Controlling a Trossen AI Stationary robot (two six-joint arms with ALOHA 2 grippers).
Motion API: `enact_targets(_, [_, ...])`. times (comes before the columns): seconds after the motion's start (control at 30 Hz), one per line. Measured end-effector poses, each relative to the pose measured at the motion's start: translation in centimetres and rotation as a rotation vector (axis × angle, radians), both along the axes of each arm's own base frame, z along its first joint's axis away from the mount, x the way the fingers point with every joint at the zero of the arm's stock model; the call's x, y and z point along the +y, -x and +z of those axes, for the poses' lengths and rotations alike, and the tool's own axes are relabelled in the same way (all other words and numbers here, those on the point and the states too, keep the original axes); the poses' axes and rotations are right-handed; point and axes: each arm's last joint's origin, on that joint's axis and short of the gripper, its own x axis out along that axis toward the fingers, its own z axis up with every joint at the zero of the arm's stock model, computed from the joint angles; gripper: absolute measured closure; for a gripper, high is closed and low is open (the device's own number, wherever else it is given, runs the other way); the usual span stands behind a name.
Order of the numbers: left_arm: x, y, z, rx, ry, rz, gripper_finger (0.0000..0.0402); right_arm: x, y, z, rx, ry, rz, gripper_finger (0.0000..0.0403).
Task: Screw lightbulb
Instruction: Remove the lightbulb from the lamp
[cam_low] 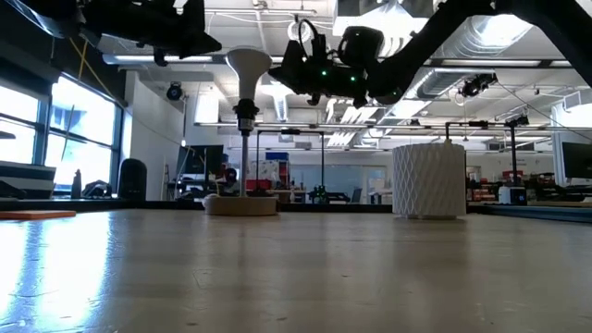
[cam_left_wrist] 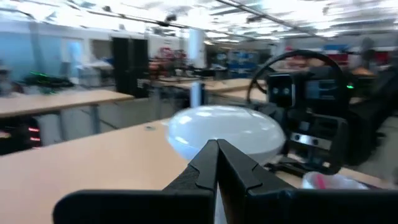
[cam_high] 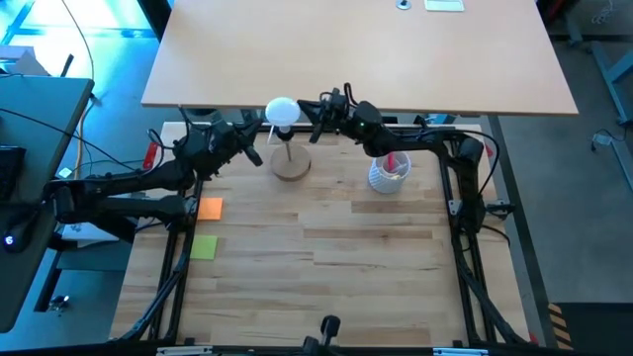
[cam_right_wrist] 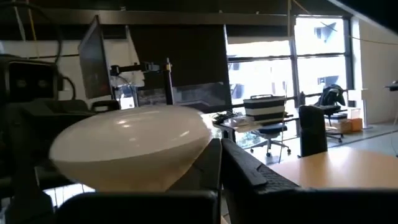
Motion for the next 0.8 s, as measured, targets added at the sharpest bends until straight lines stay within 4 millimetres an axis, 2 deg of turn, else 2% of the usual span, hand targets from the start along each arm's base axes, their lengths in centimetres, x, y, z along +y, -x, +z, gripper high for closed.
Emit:
enact_targets(0.13, [-0.2,0.3,-0.1,0.050,-0.011,0.136,0.0402,-0.8,0.4,0.0,-0.011,-0.031,0.001,0.0403])
enact_targets(0.33, [0.0,0.6,-0.2,0.086,-0.012,0.180,0.0401,-1.4,1.3,0.9,-0.026,-0.023,-0.017,0.0403])
enact_targets(0.47, [0.6,0.9,-0.4,0.103,-0.006,0.211,0.0402,-1.1,2.2,1.9,-0.033,0.016,-0.001,0.0403])
enact_targets(0.63, [1.8,1.3,-1.2,0.161,0.036,0.218,0.0401,-0.1,1.9,1.8,0.022,0.099,0.187,0.0403])
enact_targets(0.8, [2.8,1.7,-1.2,0.144,0.043,0.132,0.0402,0.5,1.4,1.4,0.067,0.118,0.165,0.0403])
